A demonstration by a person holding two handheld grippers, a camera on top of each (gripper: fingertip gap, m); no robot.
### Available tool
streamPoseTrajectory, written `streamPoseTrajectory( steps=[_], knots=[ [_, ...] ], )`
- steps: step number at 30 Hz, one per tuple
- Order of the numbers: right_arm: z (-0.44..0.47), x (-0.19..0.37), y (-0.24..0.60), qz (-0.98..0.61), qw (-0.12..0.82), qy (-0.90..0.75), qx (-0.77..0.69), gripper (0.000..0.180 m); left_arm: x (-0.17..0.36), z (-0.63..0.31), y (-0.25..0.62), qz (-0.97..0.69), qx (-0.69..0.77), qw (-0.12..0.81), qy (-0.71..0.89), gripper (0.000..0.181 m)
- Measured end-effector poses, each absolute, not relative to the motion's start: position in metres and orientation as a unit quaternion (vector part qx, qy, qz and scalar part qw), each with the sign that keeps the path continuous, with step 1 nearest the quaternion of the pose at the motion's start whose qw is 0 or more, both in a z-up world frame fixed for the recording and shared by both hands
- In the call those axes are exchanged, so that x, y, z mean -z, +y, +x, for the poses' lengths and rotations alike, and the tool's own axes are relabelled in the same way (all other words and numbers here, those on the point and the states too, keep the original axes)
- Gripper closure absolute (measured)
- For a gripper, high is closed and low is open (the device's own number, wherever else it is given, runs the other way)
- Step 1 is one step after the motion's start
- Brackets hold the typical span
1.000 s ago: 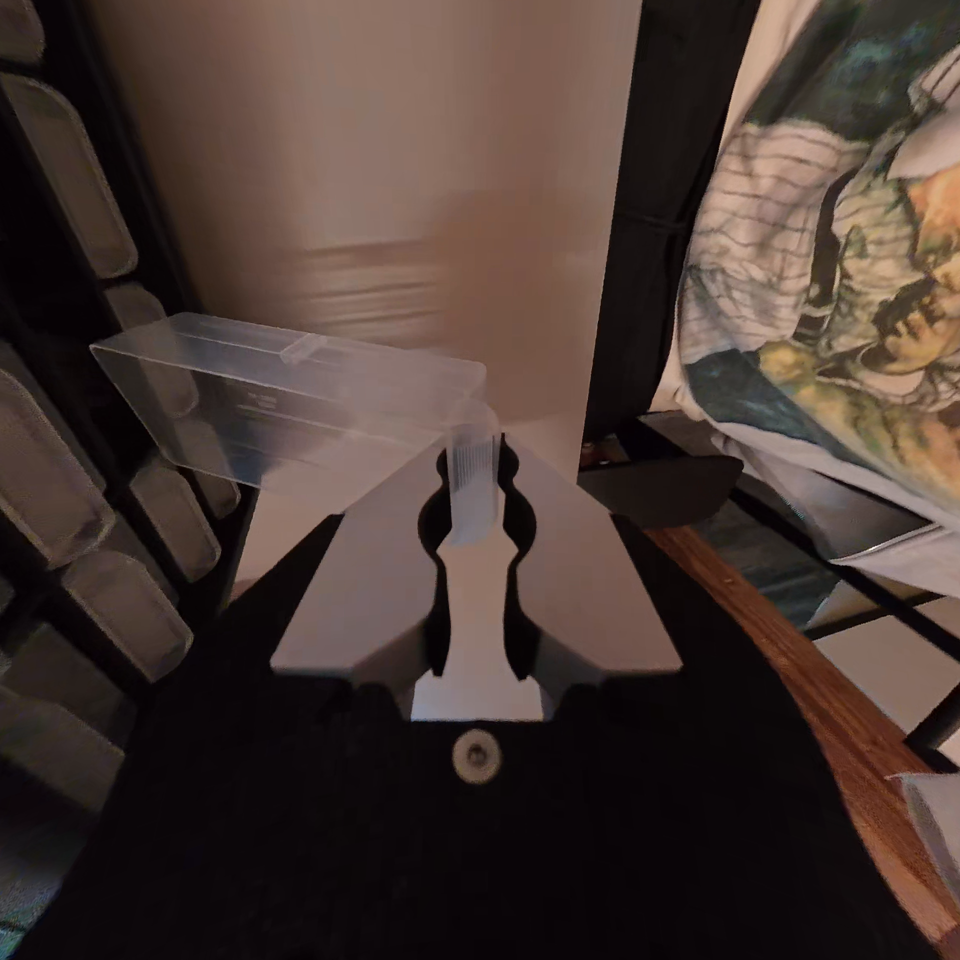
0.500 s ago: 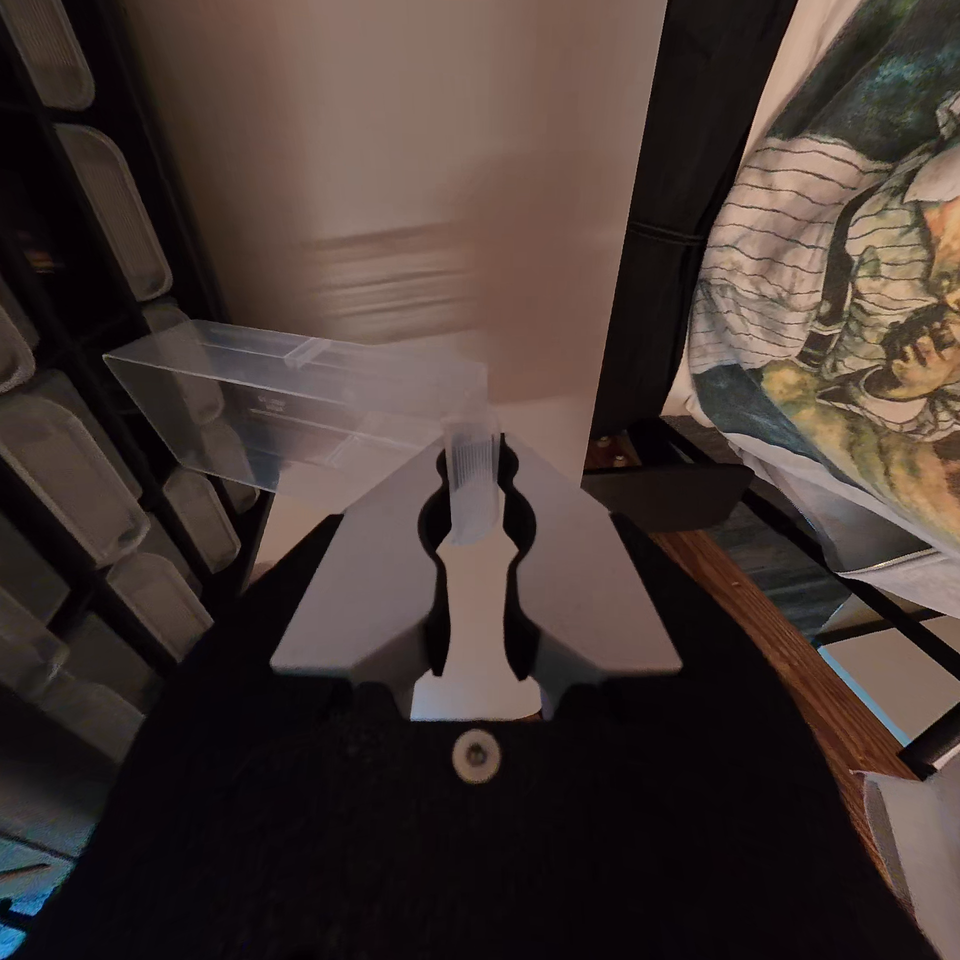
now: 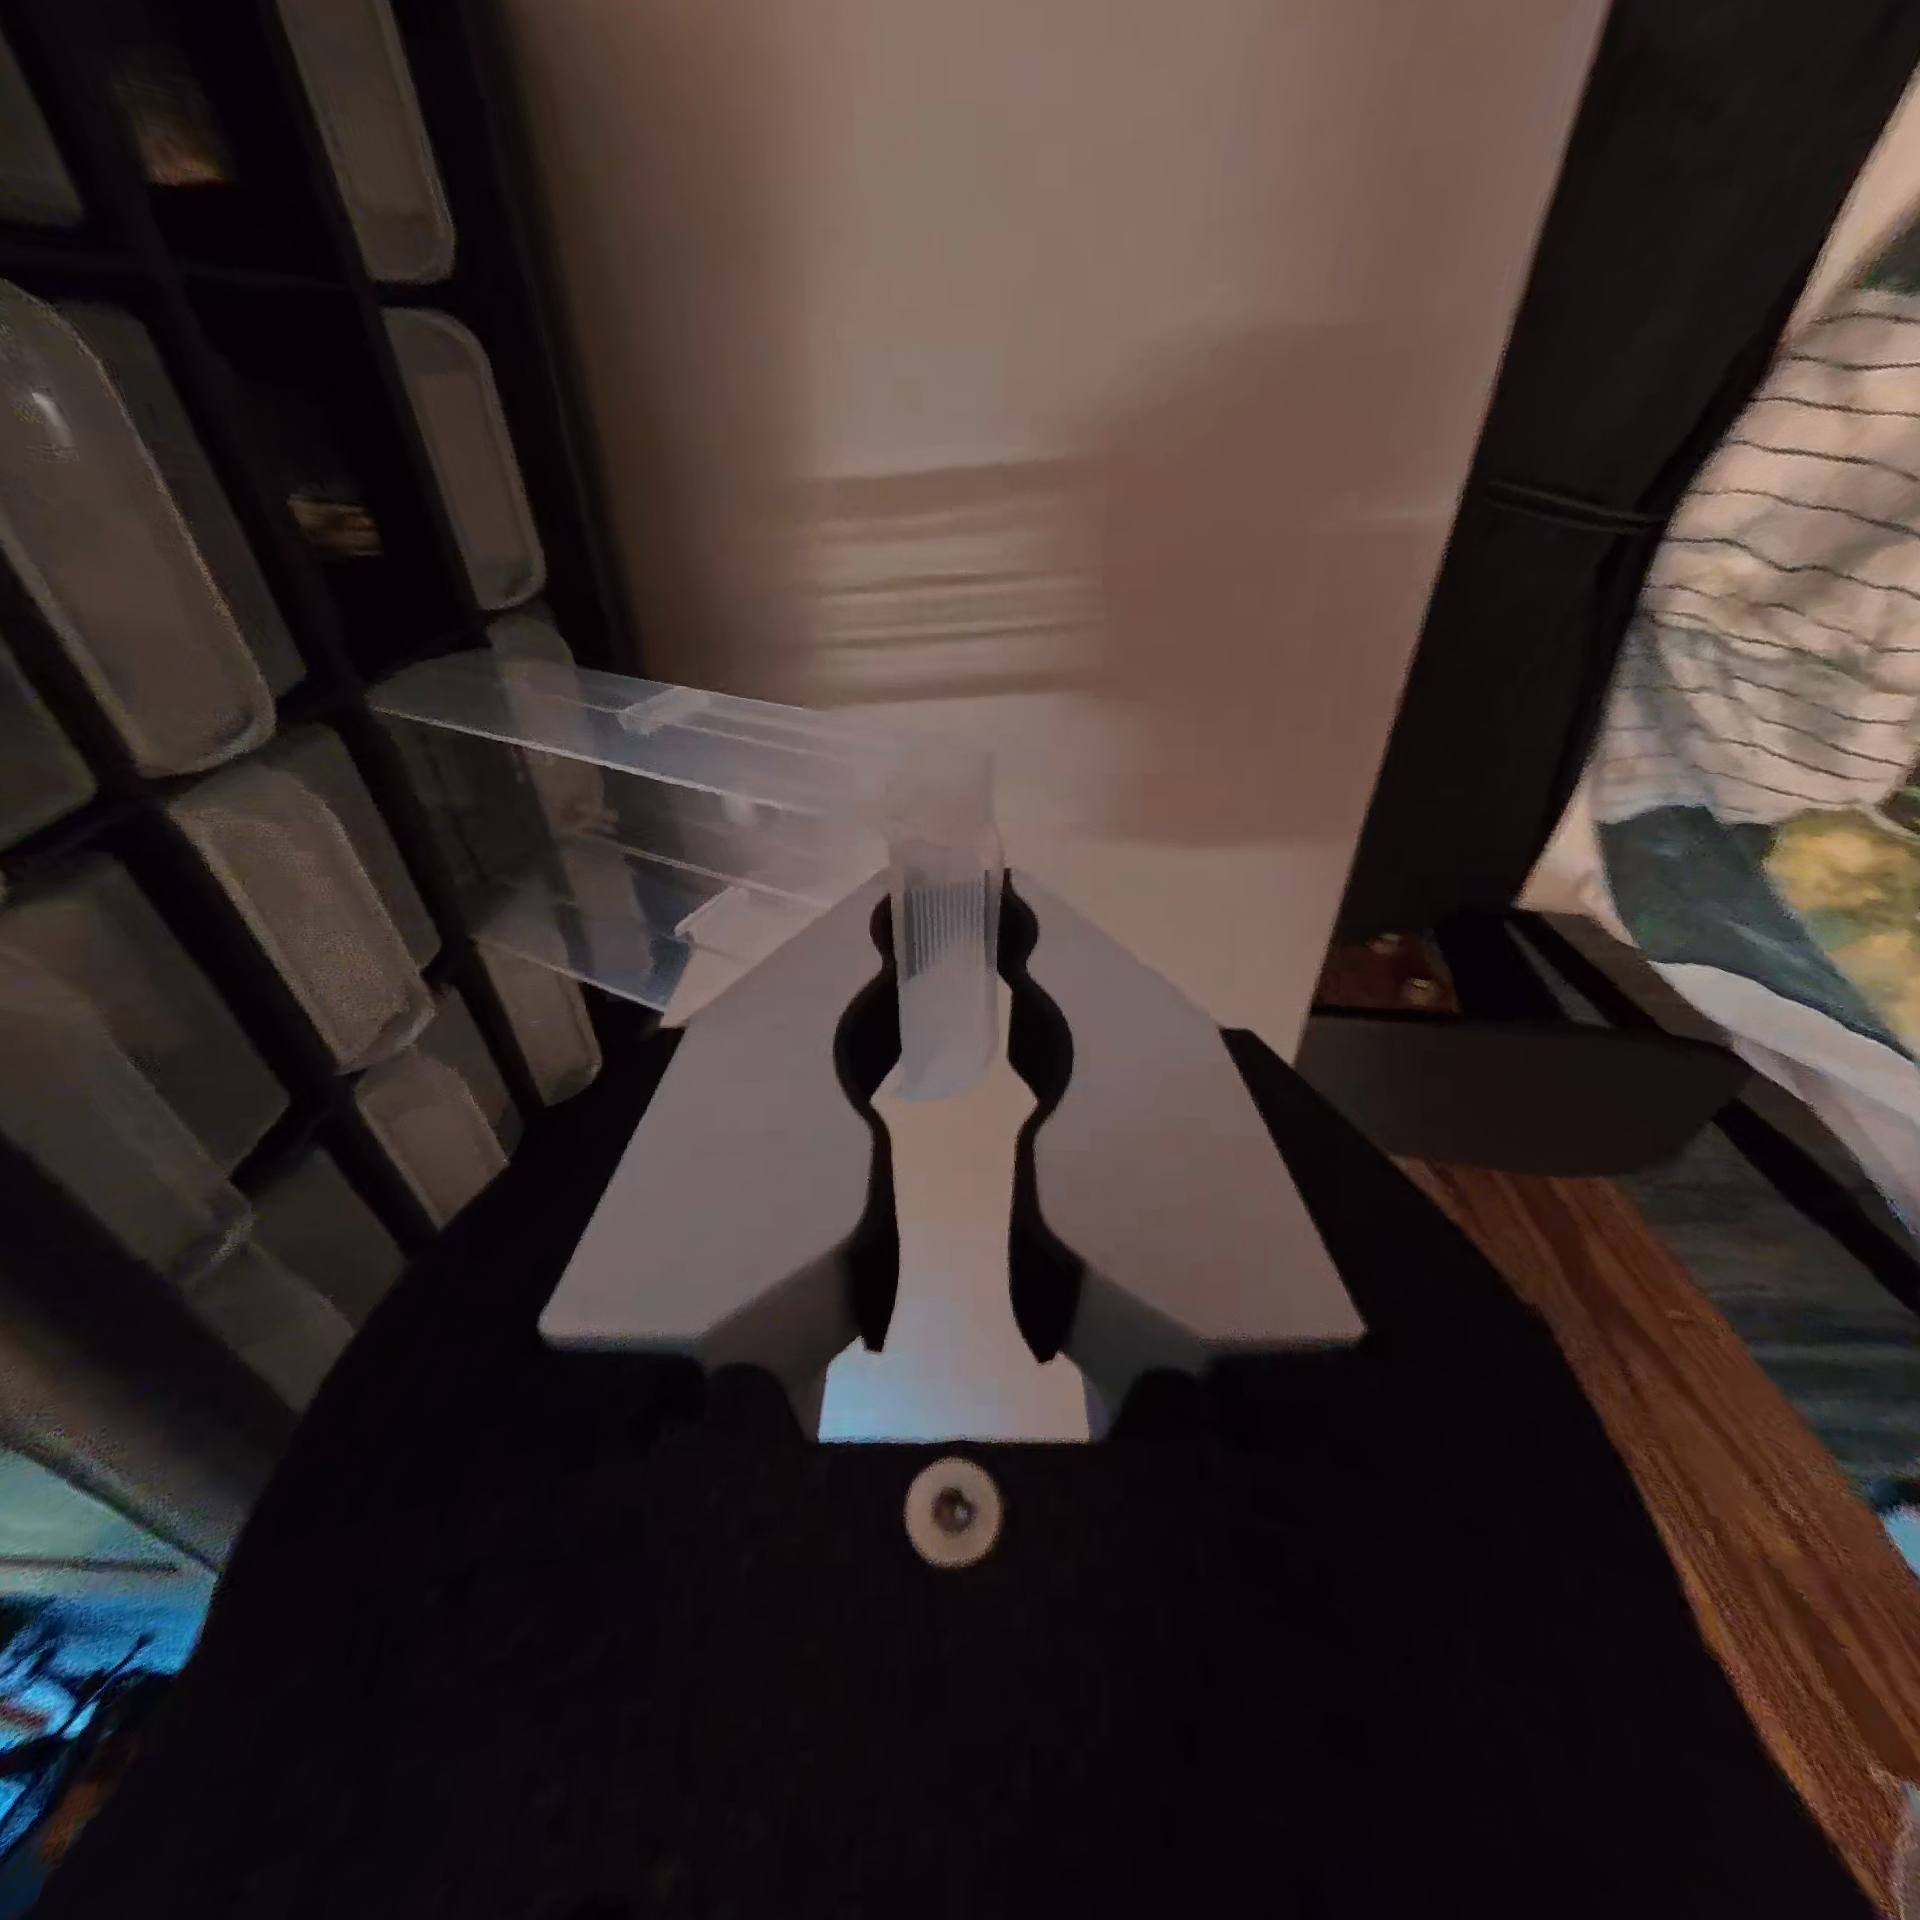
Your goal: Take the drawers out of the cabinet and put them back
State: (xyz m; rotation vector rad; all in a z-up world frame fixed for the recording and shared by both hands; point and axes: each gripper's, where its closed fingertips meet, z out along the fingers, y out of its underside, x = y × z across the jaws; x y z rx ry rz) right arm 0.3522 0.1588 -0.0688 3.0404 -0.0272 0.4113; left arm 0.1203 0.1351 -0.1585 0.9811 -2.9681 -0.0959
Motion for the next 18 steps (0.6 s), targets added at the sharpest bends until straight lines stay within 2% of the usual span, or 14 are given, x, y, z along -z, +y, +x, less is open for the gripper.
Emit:
streamPoseTrajectory(
  steps=[18],
  knots=[
    [0.352,0.069,0.159,0.992,0.023,-0.006,-0.127,0.18,0.222,0.127,0.159,0.239,0.133,-0.413,-0.869,0.158]
  ],
)
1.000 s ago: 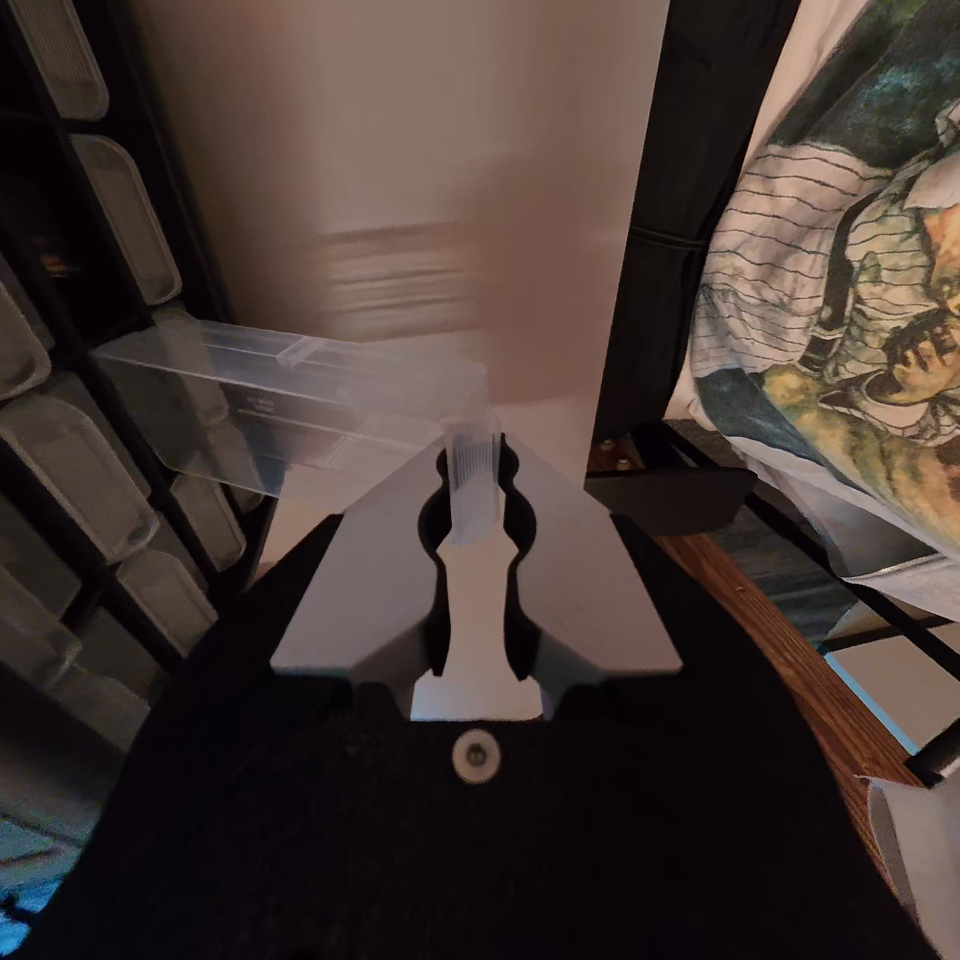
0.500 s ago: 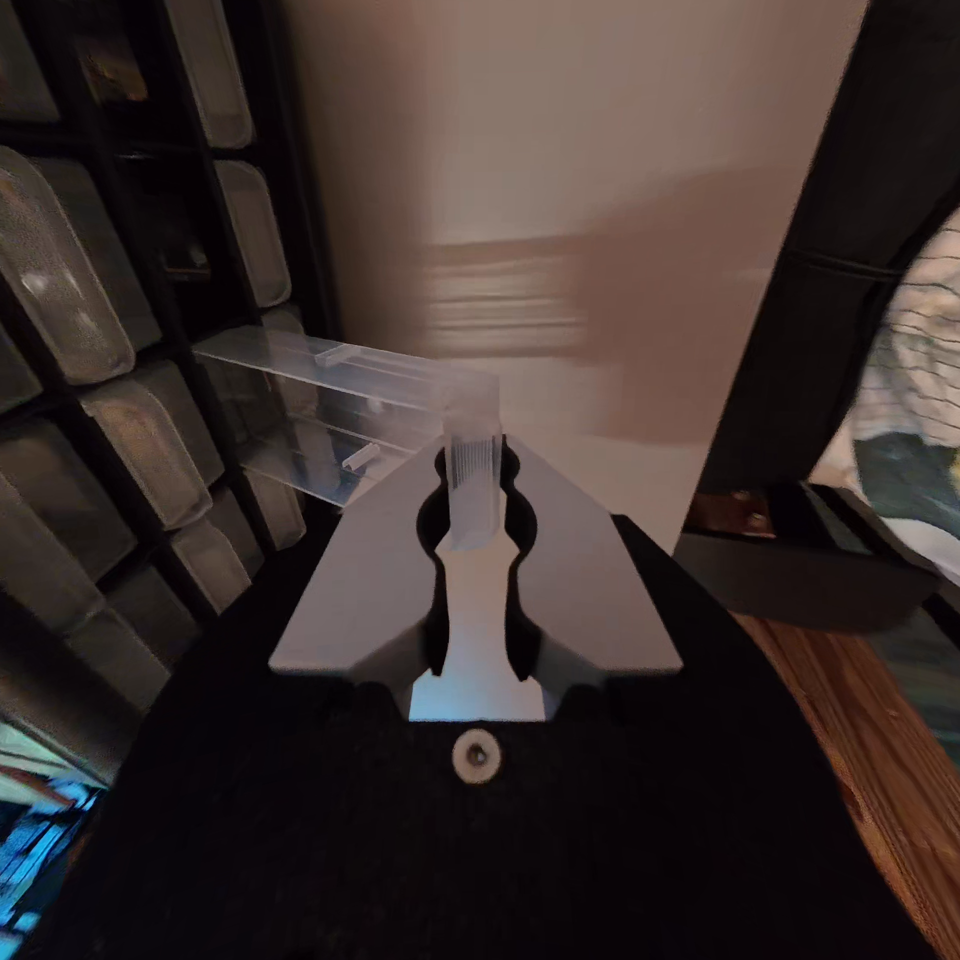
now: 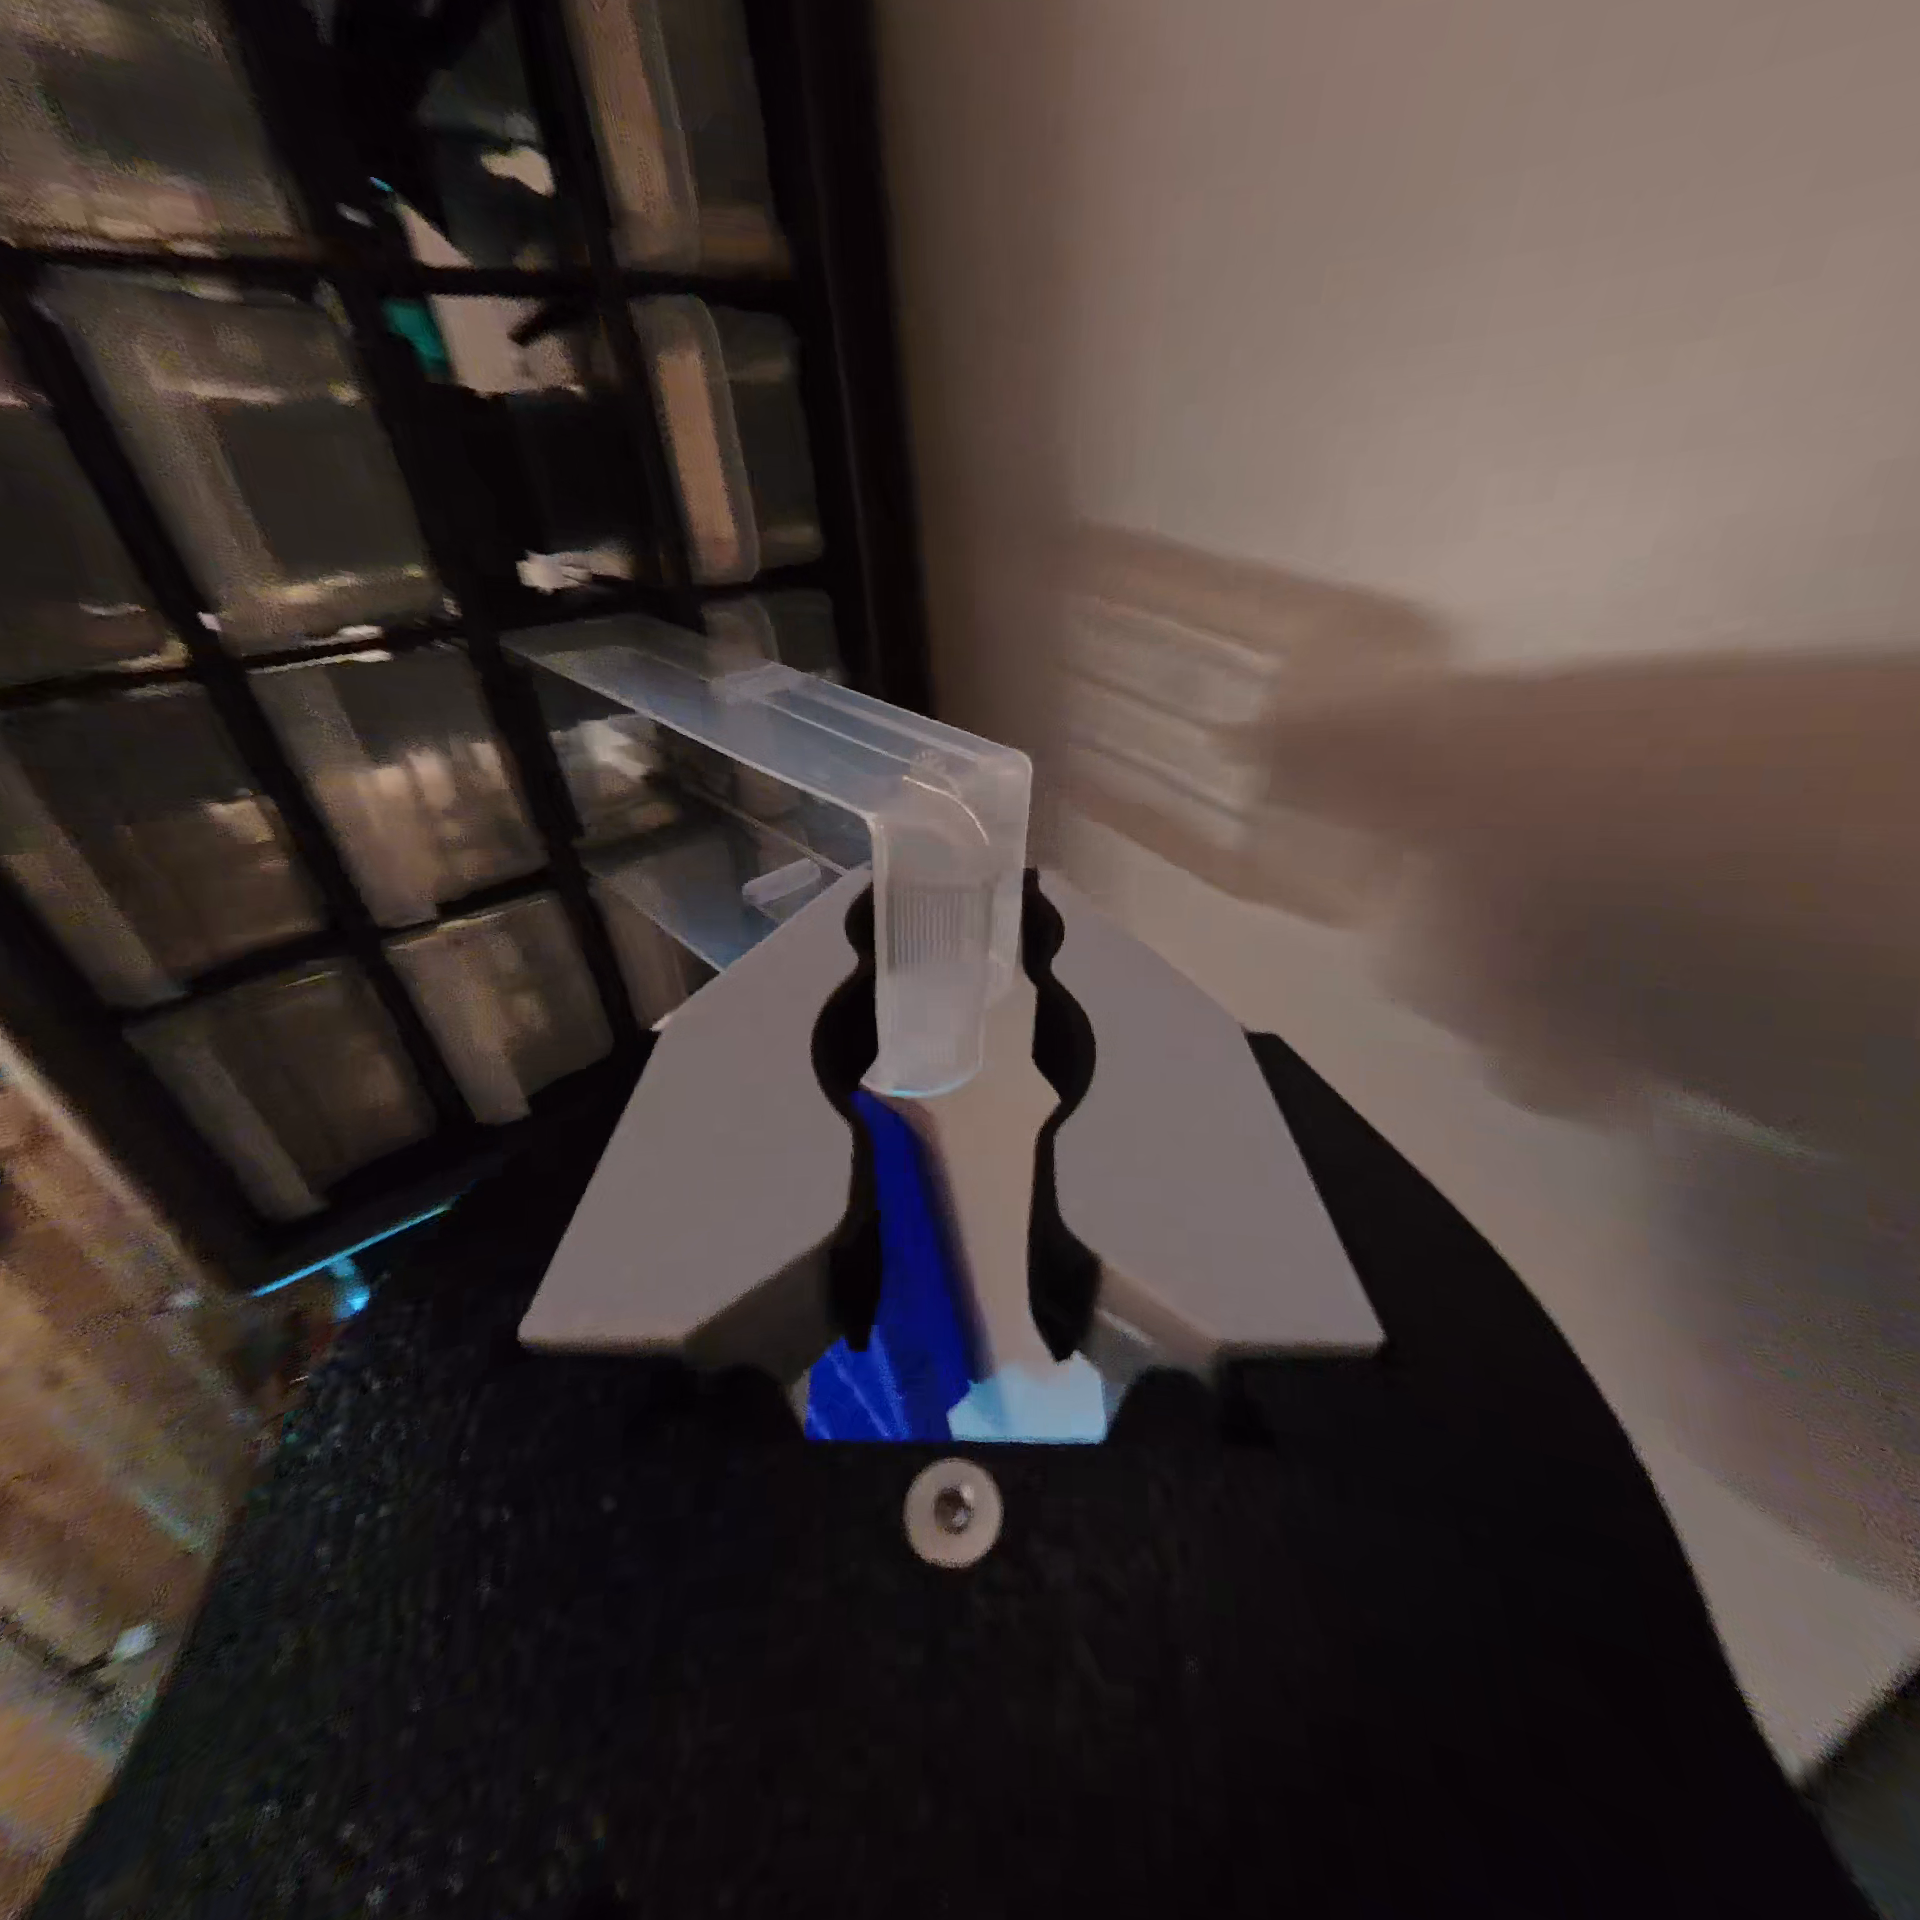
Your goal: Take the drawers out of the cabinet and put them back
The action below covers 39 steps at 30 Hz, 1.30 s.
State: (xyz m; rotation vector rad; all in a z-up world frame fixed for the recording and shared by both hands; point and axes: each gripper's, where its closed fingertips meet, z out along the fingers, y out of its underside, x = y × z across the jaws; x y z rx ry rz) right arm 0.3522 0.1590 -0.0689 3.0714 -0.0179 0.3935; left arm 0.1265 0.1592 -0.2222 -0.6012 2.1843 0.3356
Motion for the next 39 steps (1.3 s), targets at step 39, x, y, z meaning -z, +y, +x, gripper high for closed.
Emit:
streamPoseTrajectory(
  steps=[39],
  knots=[
    [0.352,0.069,0.159,0.993,0.025,-0.005,-0.118,0.18,0.187,0.141,0.154,-0.107,-0.11,0.709,0.688,0.142]
  ],
)
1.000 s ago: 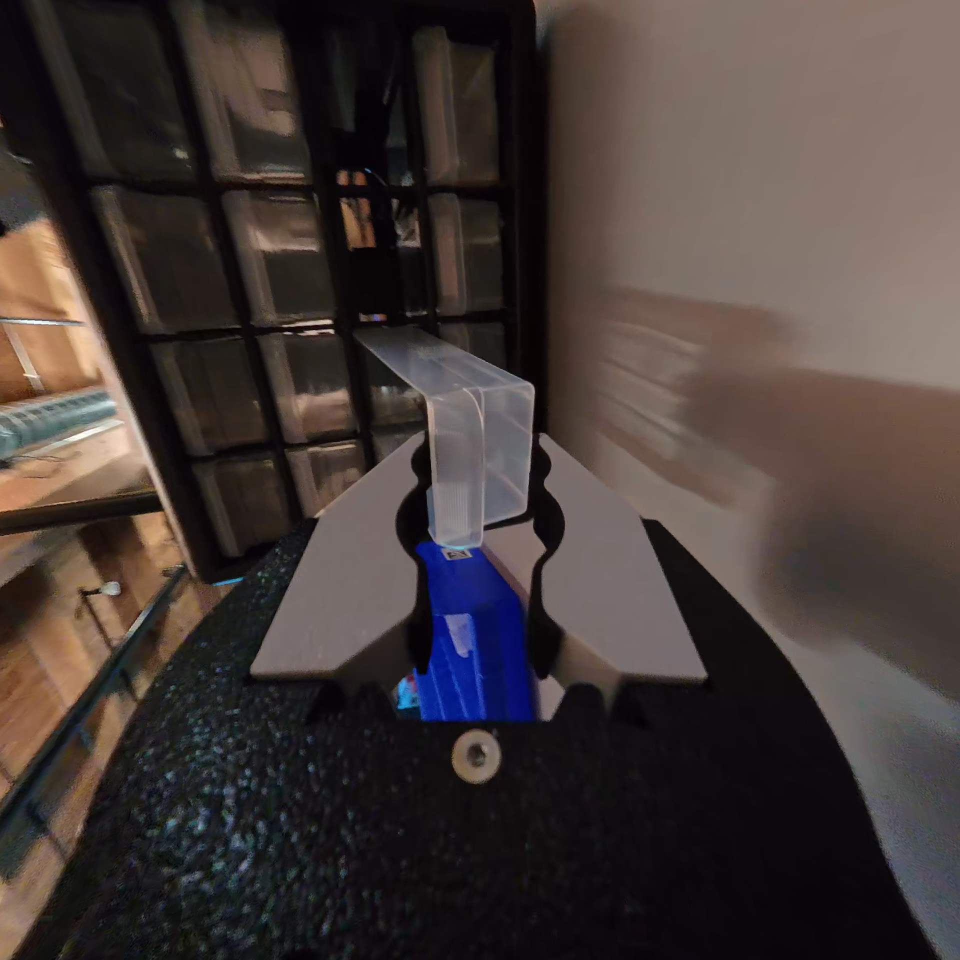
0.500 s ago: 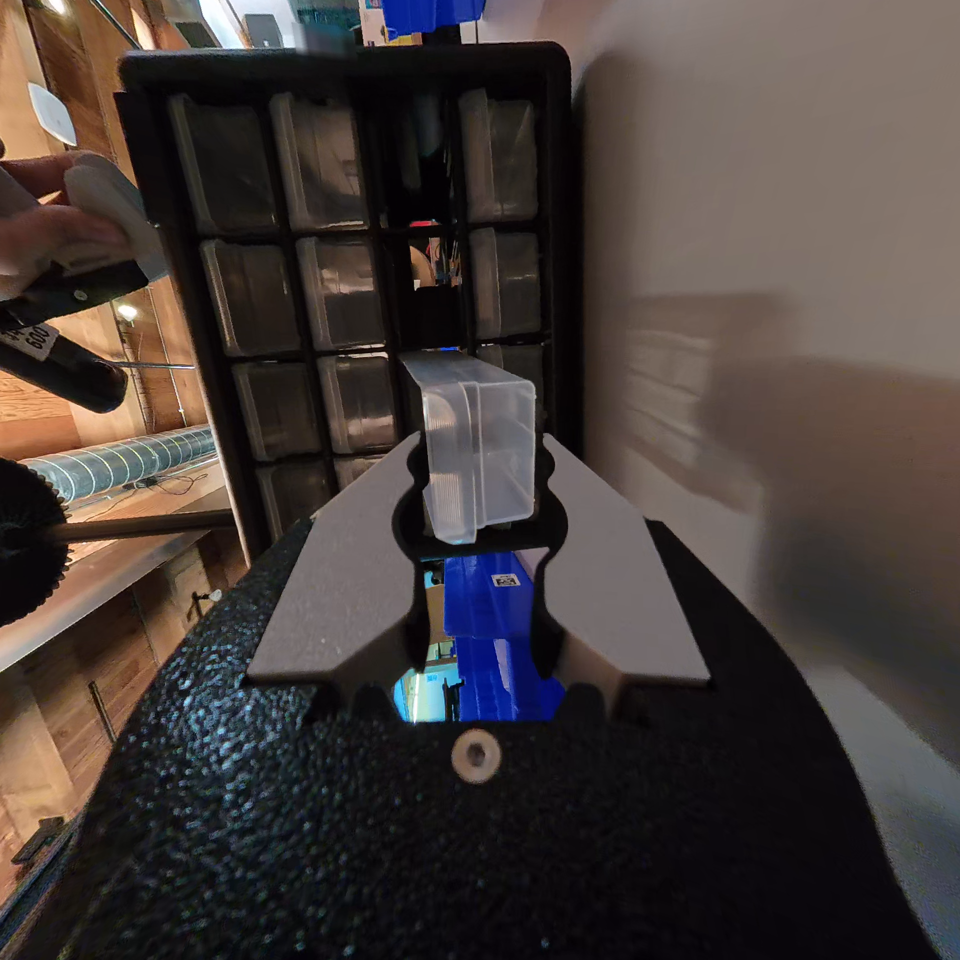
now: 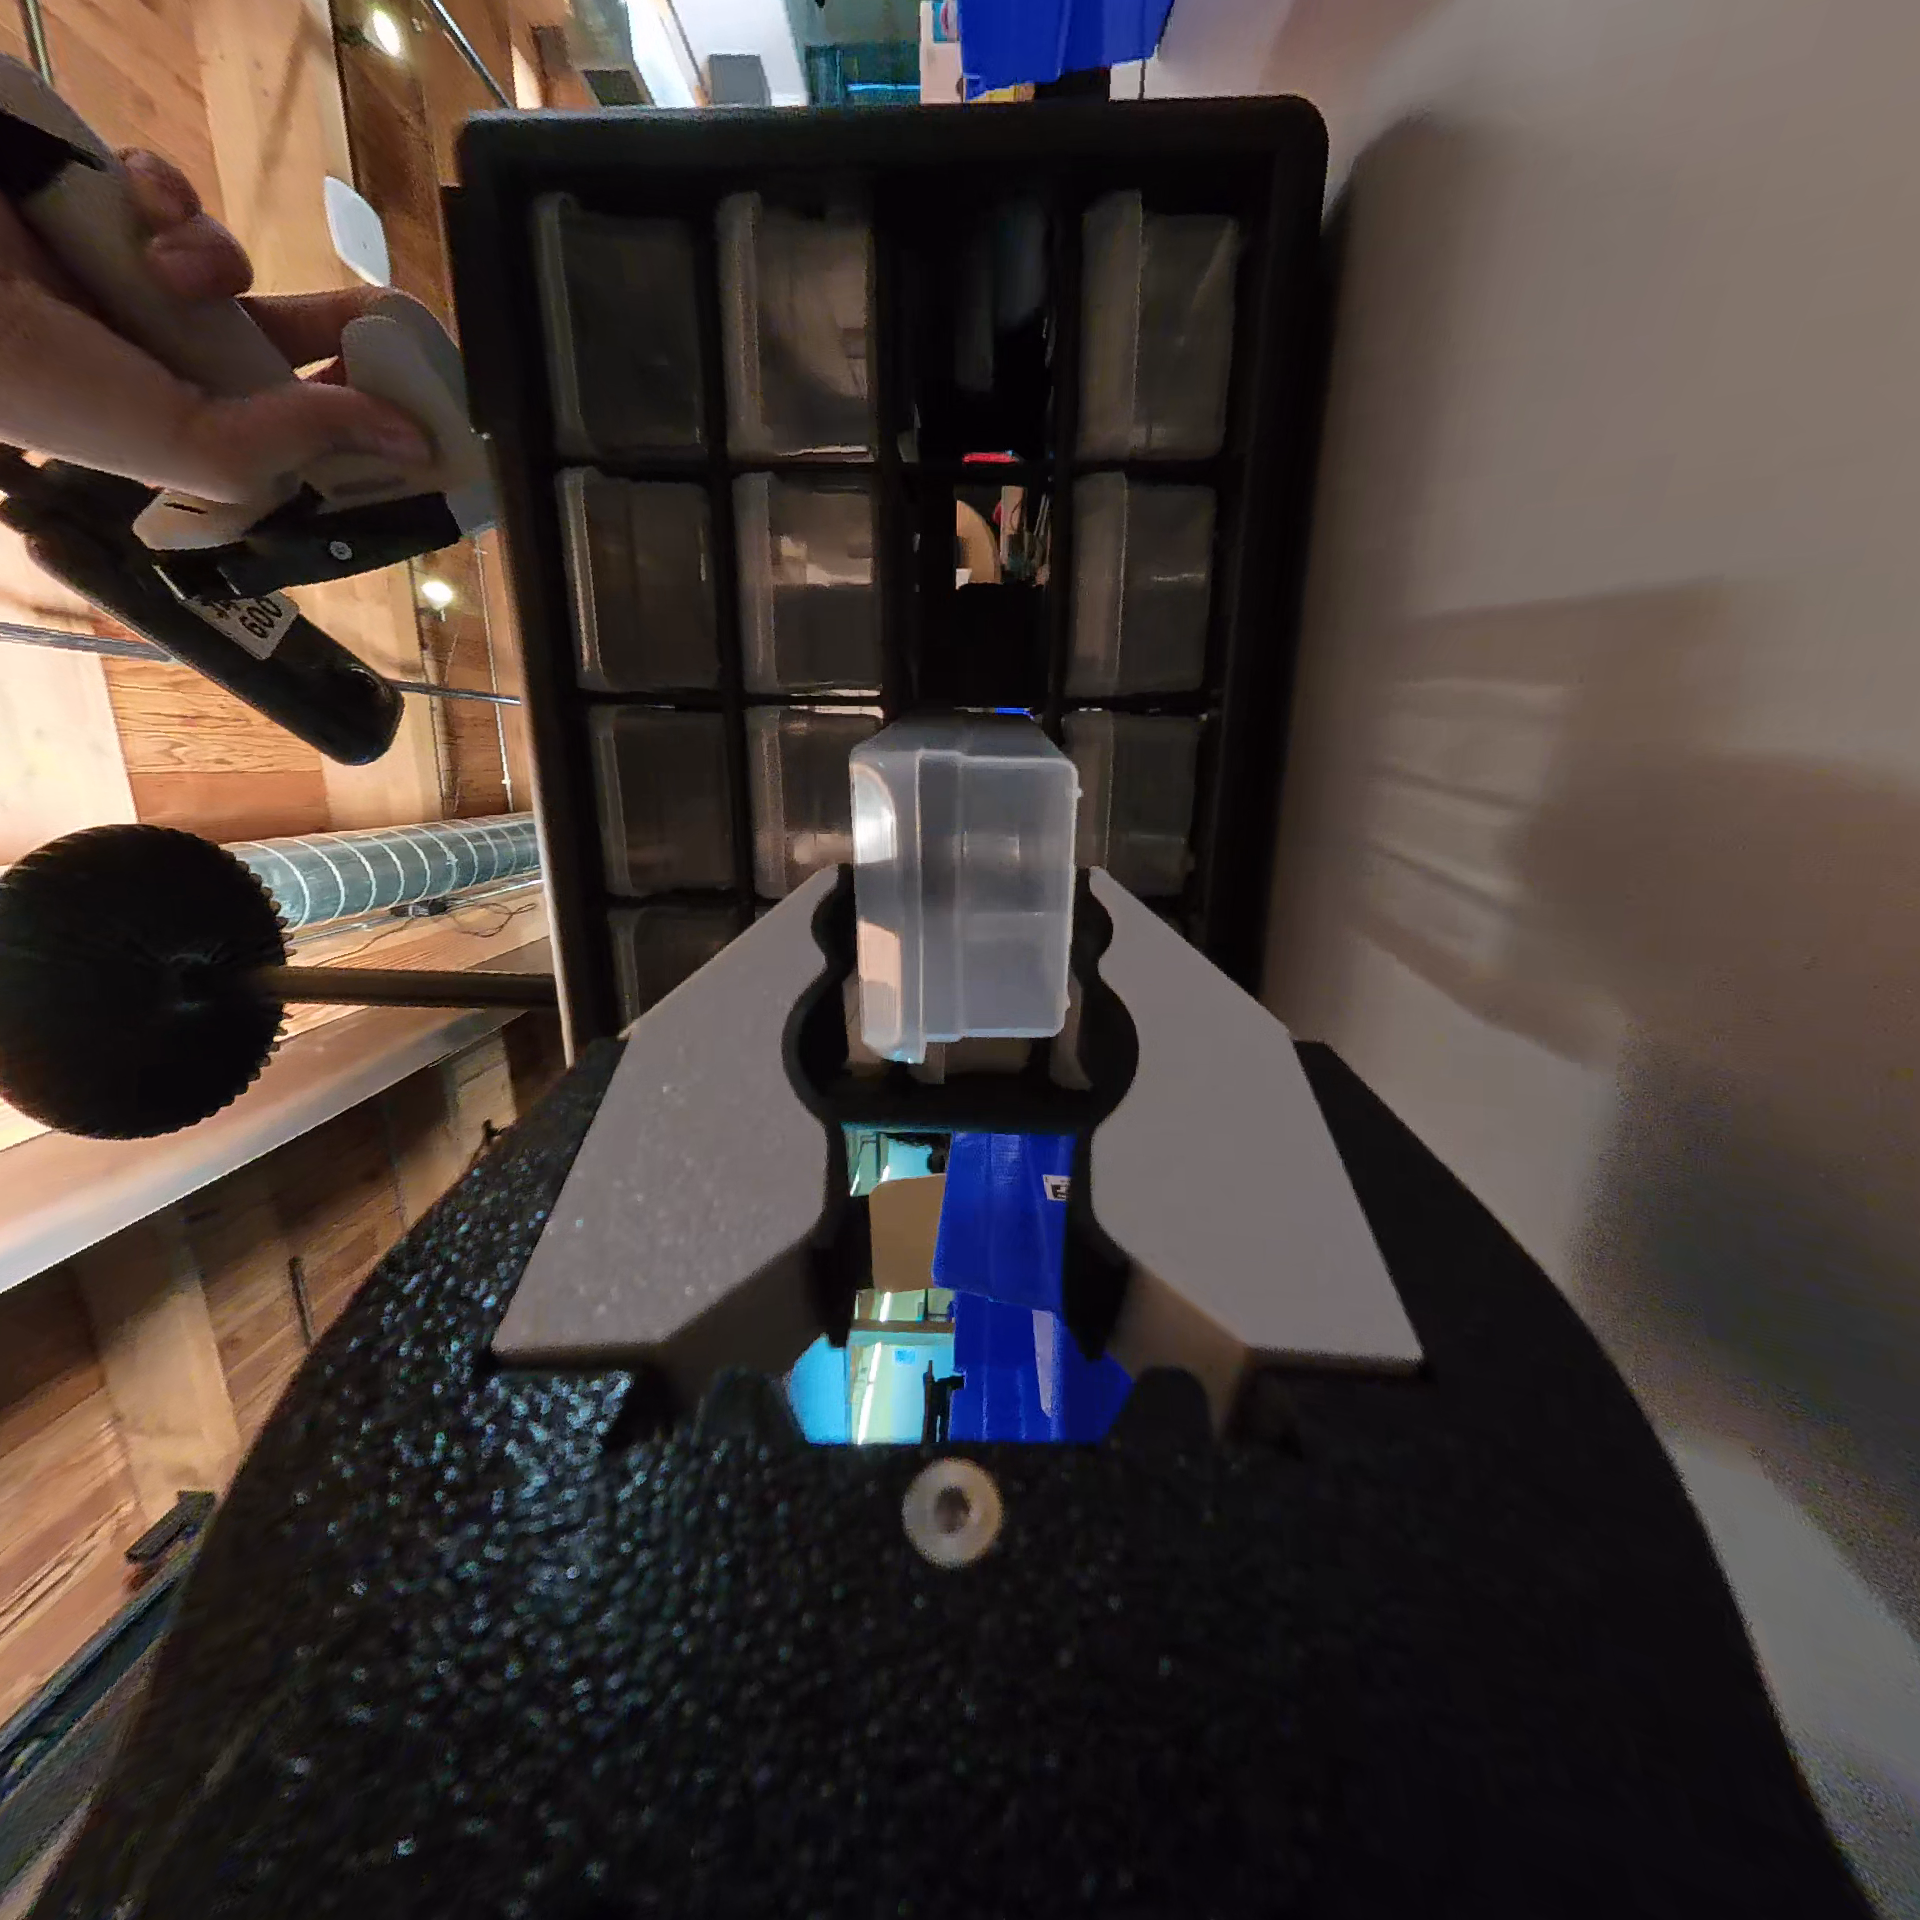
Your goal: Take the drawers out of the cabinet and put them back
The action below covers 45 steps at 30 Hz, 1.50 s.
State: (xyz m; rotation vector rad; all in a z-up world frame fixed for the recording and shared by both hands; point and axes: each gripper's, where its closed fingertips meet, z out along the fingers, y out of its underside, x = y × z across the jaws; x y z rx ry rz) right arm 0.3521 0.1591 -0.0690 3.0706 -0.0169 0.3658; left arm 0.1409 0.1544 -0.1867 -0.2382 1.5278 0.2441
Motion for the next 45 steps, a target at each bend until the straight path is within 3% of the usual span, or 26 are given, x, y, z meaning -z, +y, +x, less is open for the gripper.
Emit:
streamPoseTrajectory(
  steps=[28,45],
  knots=[
    [0.352,0.069,0.159,0.99,0.048,-0.007,-0.131,0.18,0.187,0.213,0.196,-0.086,-0.171,0.719,0.669,0.142],
    [0.352,0.069,0.159,0.99,0.043,-0.008,-0.132,0.18,0.187,0.201,0.181,-0.065,-0.157,0.747,0.643,0.144]
  ],
)
